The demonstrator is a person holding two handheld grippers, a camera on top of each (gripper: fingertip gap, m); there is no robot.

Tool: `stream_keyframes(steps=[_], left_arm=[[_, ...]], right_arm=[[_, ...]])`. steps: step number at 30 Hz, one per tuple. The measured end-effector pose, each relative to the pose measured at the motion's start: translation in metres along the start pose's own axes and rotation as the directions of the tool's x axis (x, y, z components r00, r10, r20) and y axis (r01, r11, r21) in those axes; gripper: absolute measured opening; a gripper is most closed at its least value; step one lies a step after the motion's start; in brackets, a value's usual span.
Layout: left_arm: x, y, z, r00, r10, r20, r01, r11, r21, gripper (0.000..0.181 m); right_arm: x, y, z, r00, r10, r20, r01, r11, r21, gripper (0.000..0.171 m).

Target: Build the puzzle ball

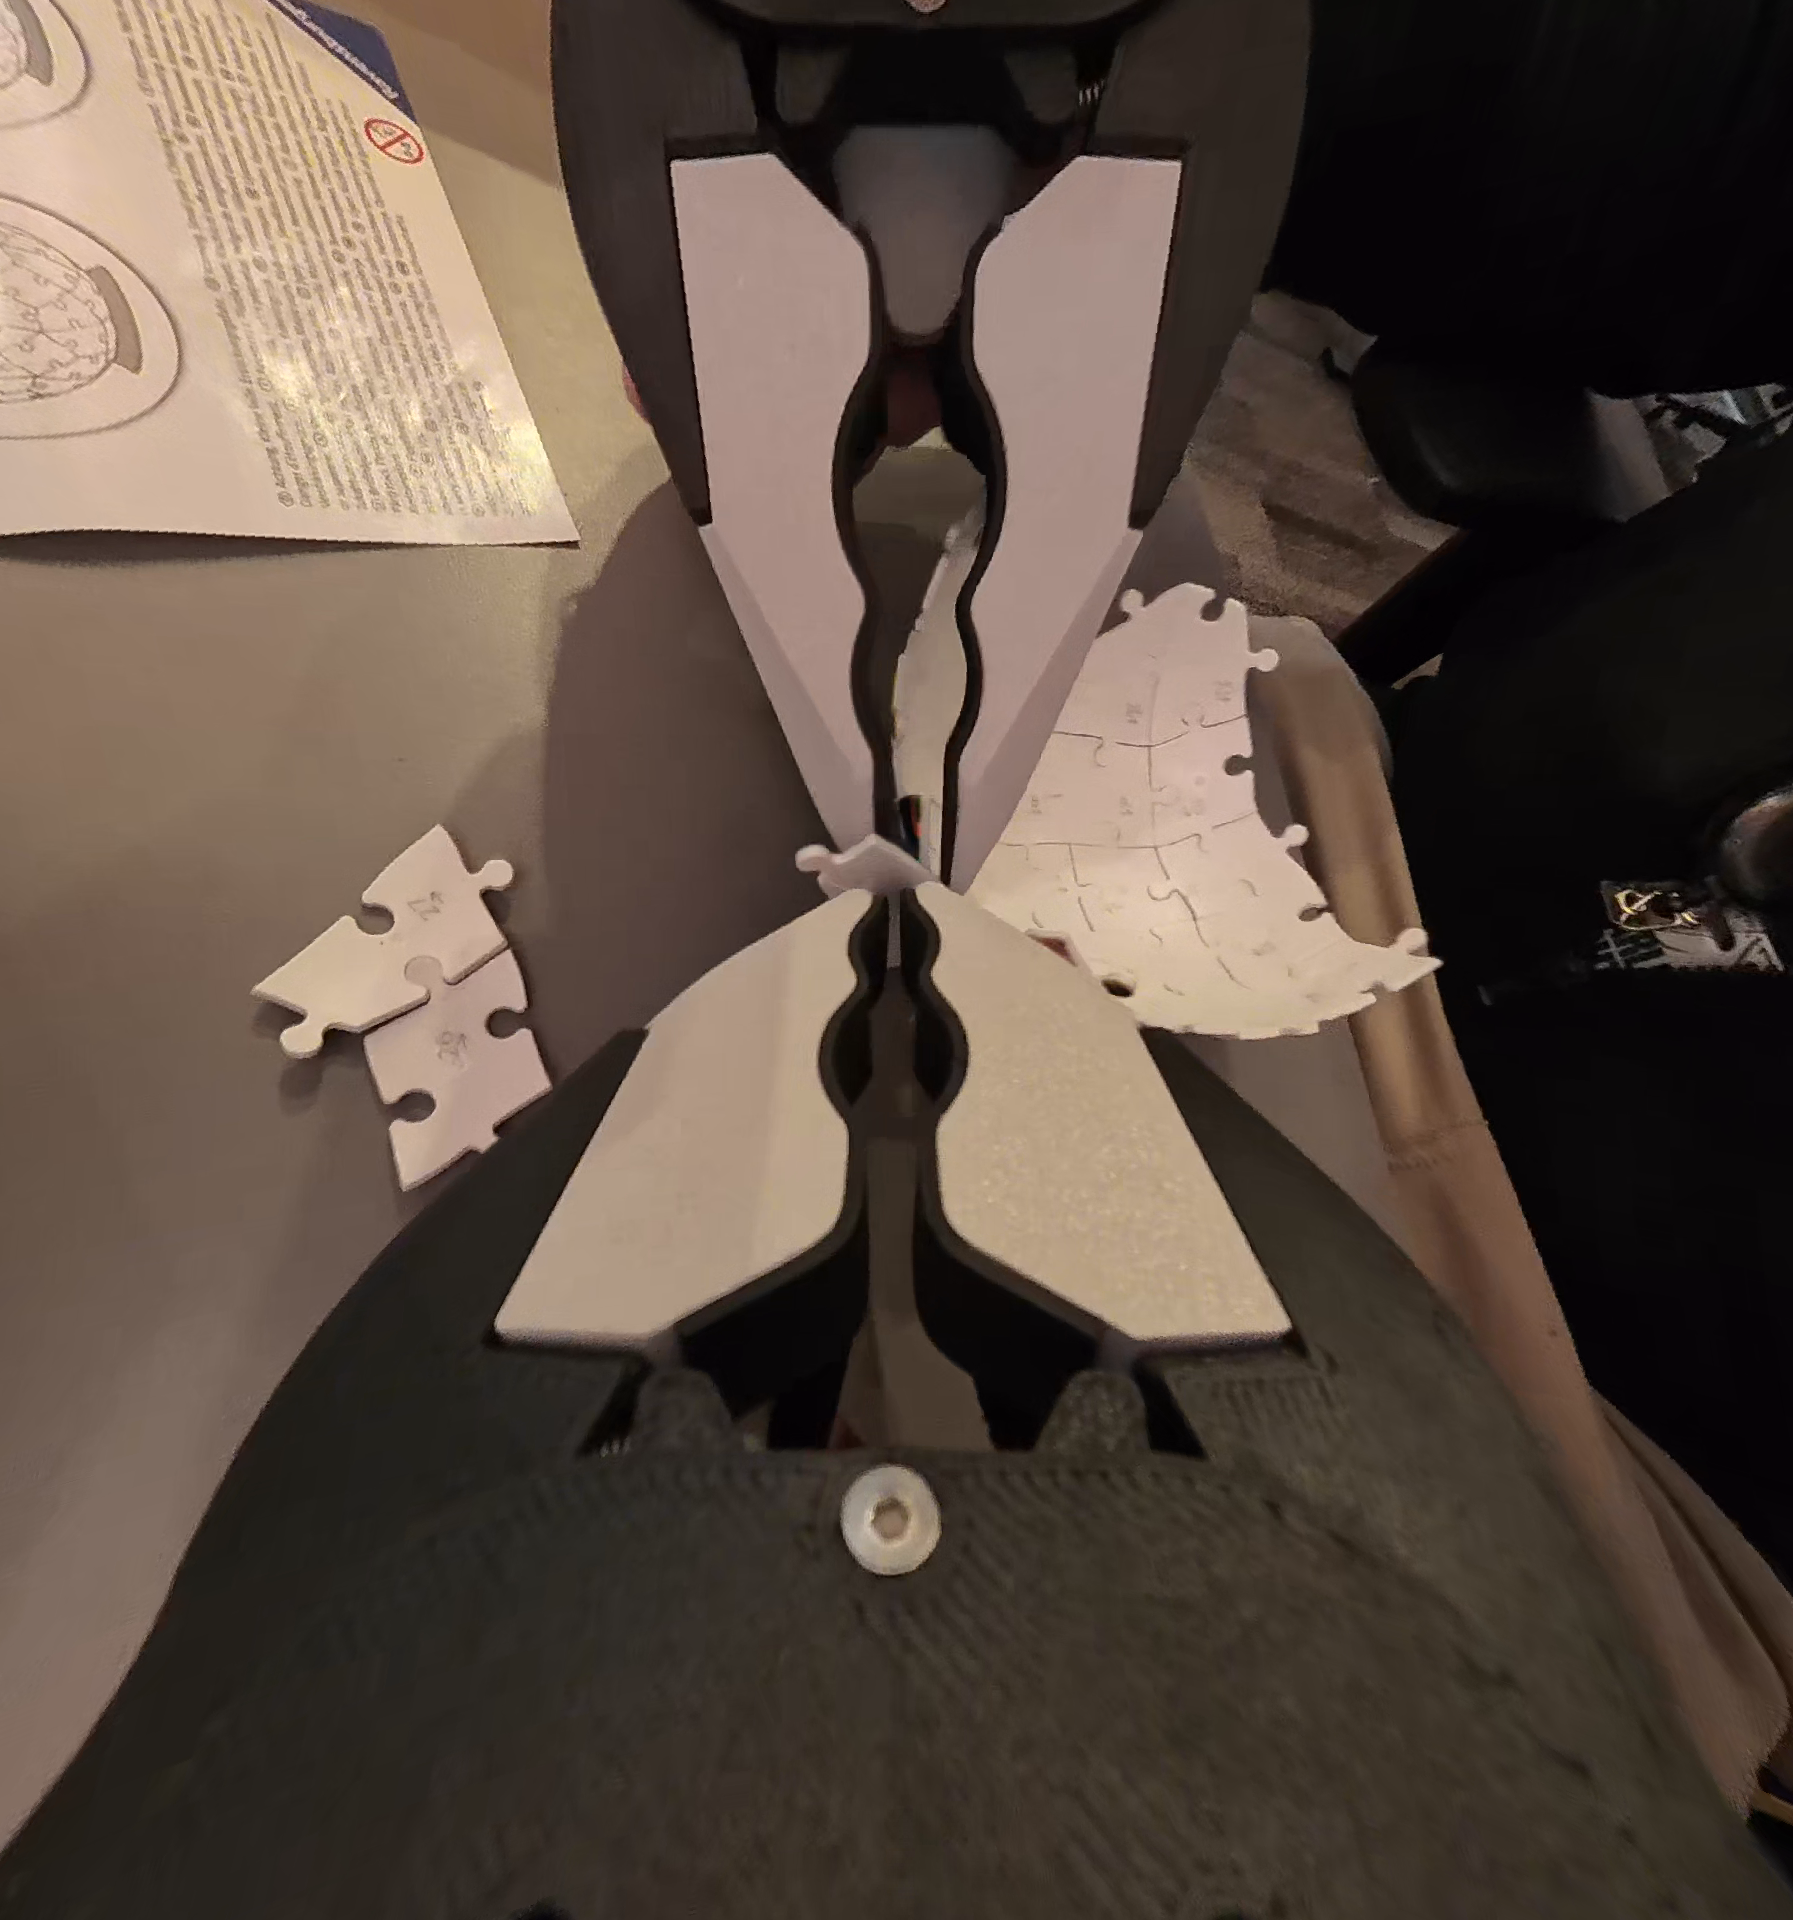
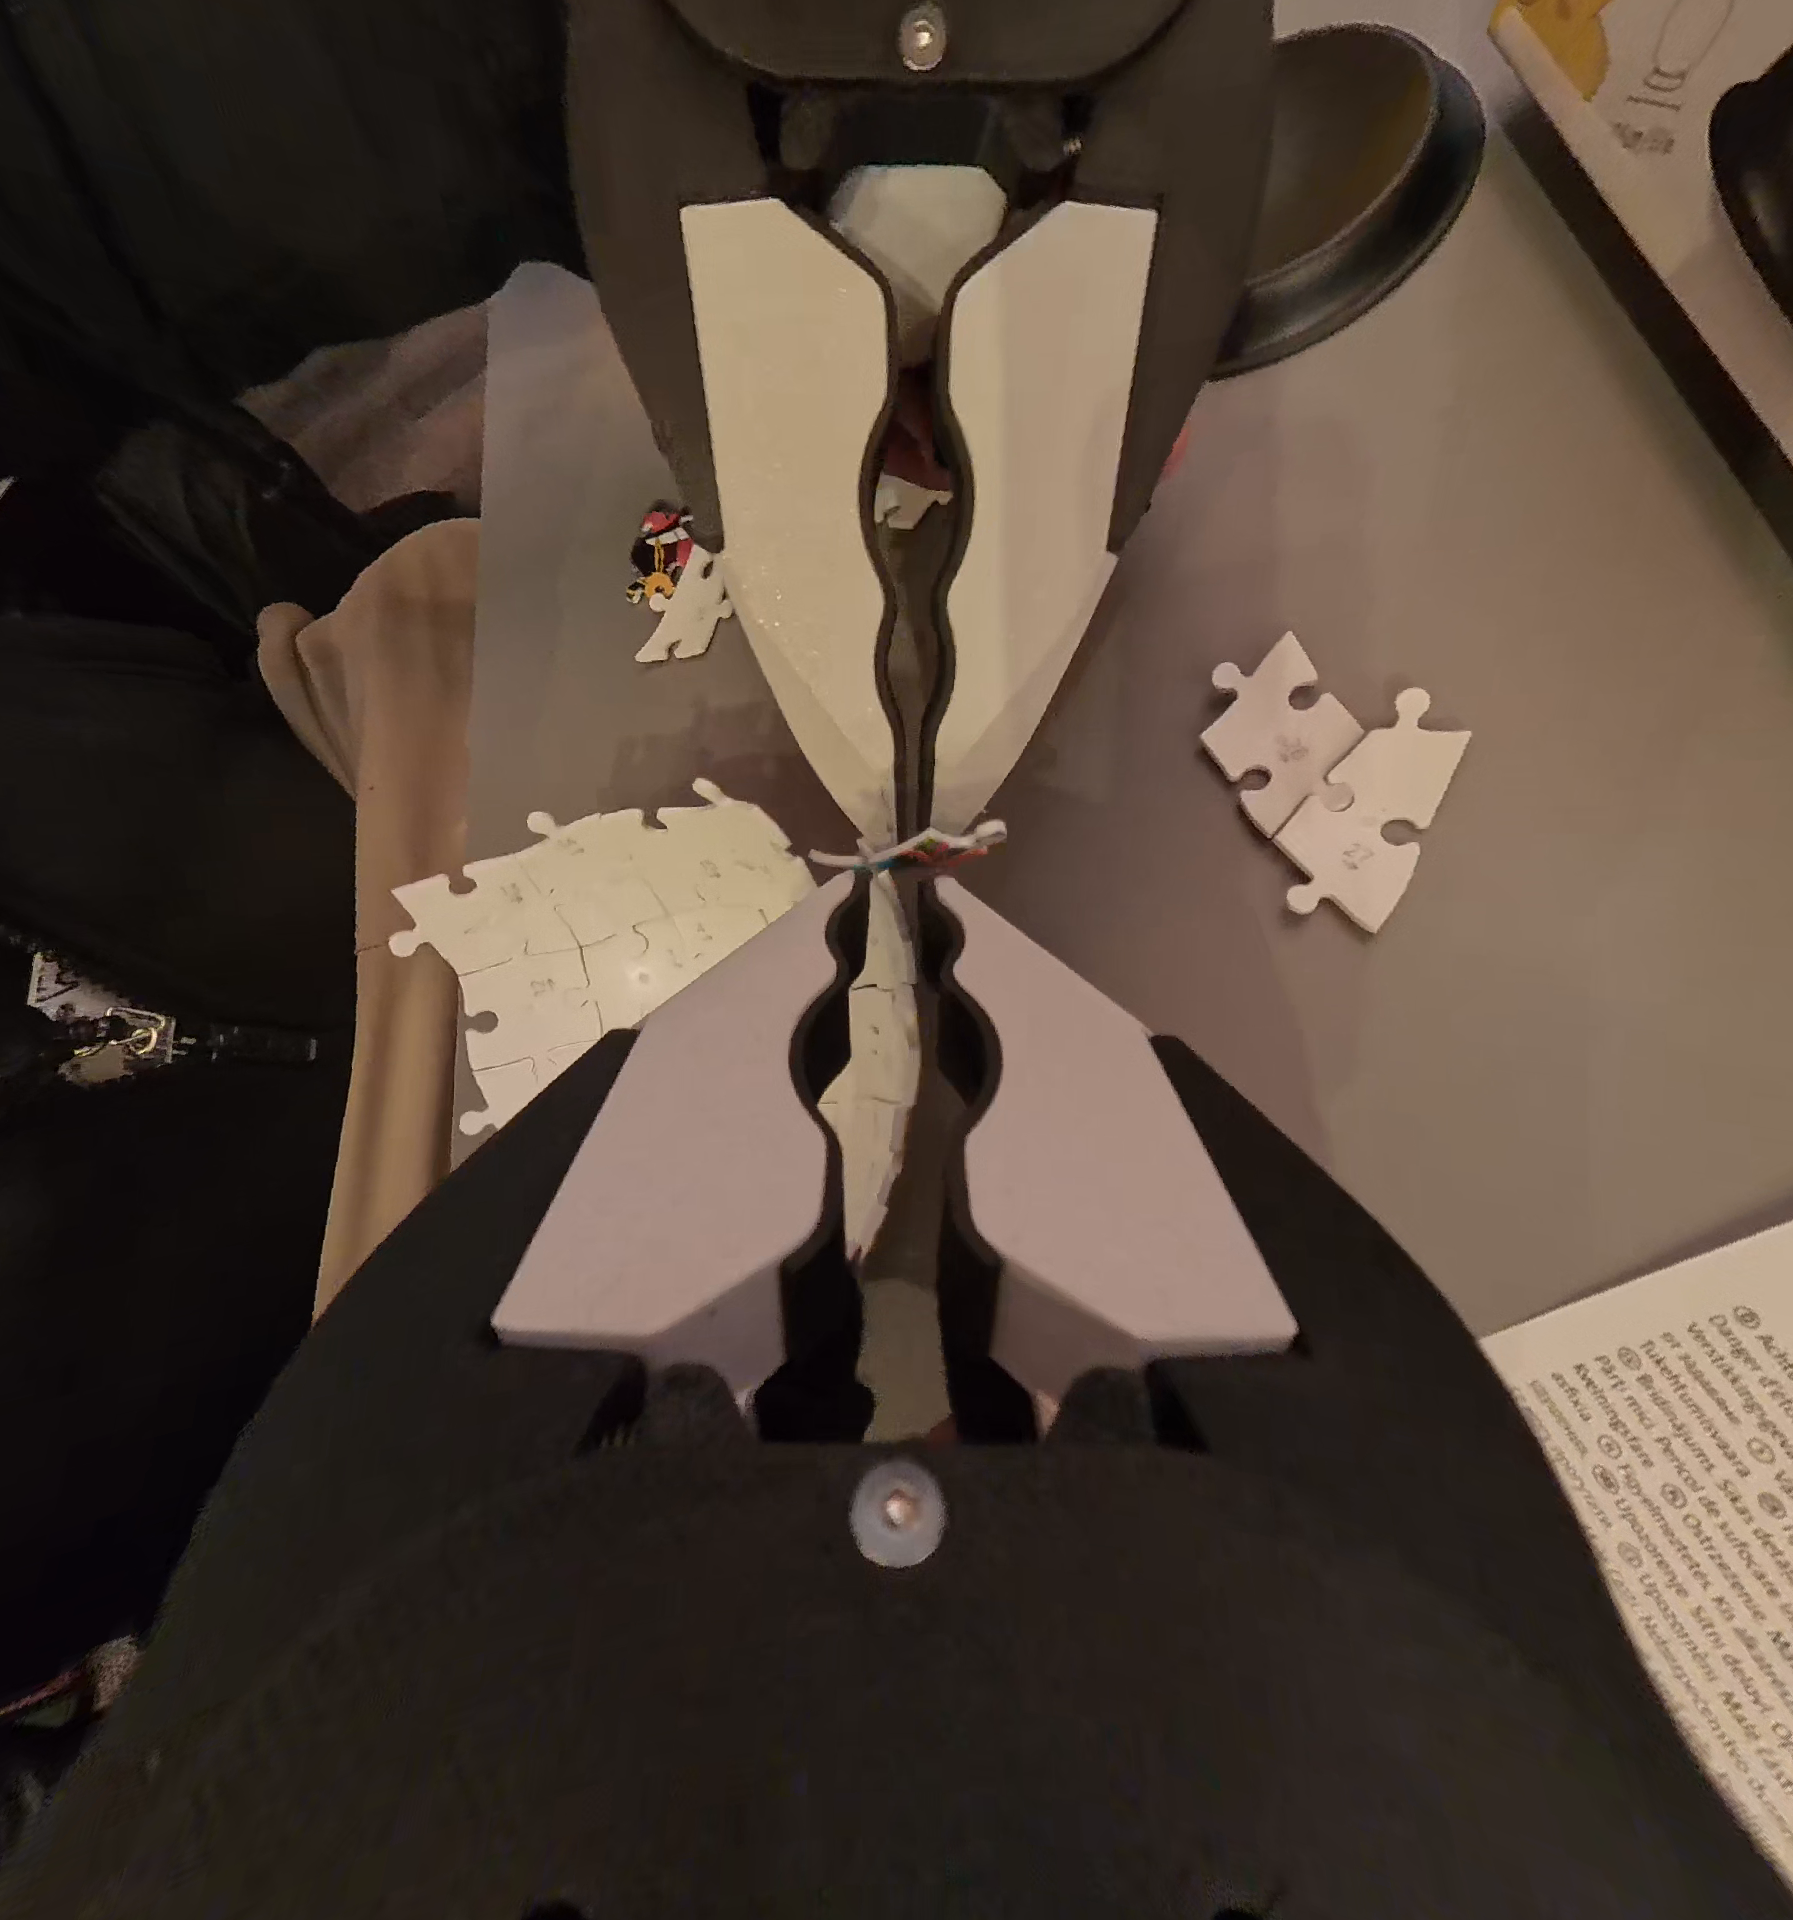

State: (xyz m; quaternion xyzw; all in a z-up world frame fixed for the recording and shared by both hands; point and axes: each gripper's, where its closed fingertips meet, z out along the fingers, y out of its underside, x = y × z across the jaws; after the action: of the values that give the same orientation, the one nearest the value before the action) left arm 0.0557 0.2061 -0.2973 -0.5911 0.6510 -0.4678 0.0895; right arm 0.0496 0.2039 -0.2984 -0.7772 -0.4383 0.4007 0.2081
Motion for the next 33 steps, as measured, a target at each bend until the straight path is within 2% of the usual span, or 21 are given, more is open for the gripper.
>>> stream_keyframes(steps=[7,18,22,25,27,29,33], left_arm=[[-0.004,-0.004,0.009,0.994,0.069,0.084,-0.069,0.998,-0.008,0.0],[-0.012,-0.007,0.011,0.974,0.142,0.178,-0.135,0.99,-0.049,0.0],[-0.016,-0.009,0.004,0.973,0.111,0.204,-0.107,0.994,-0.029,0.002],[-0.022,-0.006,-0.001,0.965,0.078,0.25,-0.075,0.997,-0.019,0.01],[-0.021,-0.009,-0.002,0.971,0.043,0.235,-0.047,0.999,0.013,0.015],[-0.023,-0.003,0.001,0.973,0.016,0.229,-0.012,1.0,-0.018,0.02],[-0.013,-0.003,0.006,0.992,-0.102,0.075,0.1,0.995,0.028,0.024]], right_arm=[[0.008,0.007,-0.001,0.99,0.139,-0.006,-0.139,0.99,-0.003,0.029],[0.011,0.006,-0.003,0.96,0.266,0.088,-0.272,0.961,0.055,0.017],[0.017,0.004,-0.007,0.954,0.287,0.091,-0.295,0.952,0.087,0.017],[0.014,0.002,-0.008,0.955,0.273,0.12,-0.286,0.952,0.107,0.016],[0.012,-0.001,-0.009,0.96,0.247,0.131,-0.264,0.956,0.13,0.016],[0.011,-0.003,-0.01,0.969,0.212,0.126,-0.229,0.964,0.135,0.016],[0.004,-0.009,-0.012,0.98,0.143,0.136,-0.164,0.973,0.161,0.016]])
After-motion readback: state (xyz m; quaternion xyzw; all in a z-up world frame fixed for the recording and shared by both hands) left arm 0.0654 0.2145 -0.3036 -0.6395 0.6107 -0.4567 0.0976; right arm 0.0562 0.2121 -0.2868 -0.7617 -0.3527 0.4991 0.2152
